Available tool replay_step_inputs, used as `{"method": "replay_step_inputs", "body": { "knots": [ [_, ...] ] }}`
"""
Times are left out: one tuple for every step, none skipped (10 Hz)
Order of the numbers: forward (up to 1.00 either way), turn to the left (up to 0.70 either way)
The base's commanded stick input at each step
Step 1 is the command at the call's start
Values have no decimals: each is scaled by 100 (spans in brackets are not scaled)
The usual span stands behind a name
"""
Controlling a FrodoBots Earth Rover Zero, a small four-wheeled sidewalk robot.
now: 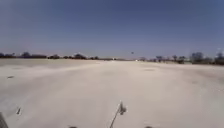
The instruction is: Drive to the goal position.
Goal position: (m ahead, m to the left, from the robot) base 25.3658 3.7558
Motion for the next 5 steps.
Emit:
{"method": "replay_step_inputs", "body": {
  "knots": [
    [70,0],
    [70,0],
    [70,0],
    [70,0],
    [70,0]
  ]
}}
